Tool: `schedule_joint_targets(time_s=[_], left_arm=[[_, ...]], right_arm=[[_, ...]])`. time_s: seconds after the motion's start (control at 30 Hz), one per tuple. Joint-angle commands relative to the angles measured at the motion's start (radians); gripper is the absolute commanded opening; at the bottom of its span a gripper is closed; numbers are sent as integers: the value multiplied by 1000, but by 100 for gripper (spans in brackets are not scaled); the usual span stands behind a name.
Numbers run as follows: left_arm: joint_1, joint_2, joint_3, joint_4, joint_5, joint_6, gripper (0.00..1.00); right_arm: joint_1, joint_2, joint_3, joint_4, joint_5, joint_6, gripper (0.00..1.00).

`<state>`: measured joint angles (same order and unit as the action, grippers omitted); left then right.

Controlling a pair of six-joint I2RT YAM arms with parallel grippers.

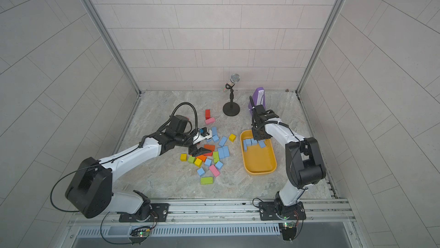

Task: Pick out the blue building blocks
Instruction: Place the building block in the storage box, then pick up the building block from the center of the board.

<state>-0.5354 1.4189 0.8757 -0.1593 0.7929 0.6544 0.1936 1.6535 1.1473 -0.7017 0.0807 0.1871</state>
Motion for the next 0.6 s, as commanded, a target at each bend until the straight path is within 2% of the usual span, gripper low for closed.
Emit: schedule_joint_targets(time_s=[0.0, 0.07, 0.13, 0.27, 0.4, 0.57], left_arm=[[-4, 12, 15, -20, 15, 19, 74], [-5, 17, 16, -21, 14, 19, 74], [-4, 23, 16, -22, 12, 21, 74], [-4, 32, 17, -23, 1, 22, 74], [-4, 44, 24, -37, -8, 25, 74], [12, 58, 52, -54, -76, -52, 74]], right_arm=[[-4, 4, 25, -7, 40, -23, 34], [-4, -6, 26, -5, 47, -23, 48], [-3, -29, 23, 1, 44, -24, 55], [-2, -110, 4, 10, 25, -20, 56], [14, -205, -32, 37, -60, -10, 56], [132, -255, -54, 85, -145, 25, 57]])
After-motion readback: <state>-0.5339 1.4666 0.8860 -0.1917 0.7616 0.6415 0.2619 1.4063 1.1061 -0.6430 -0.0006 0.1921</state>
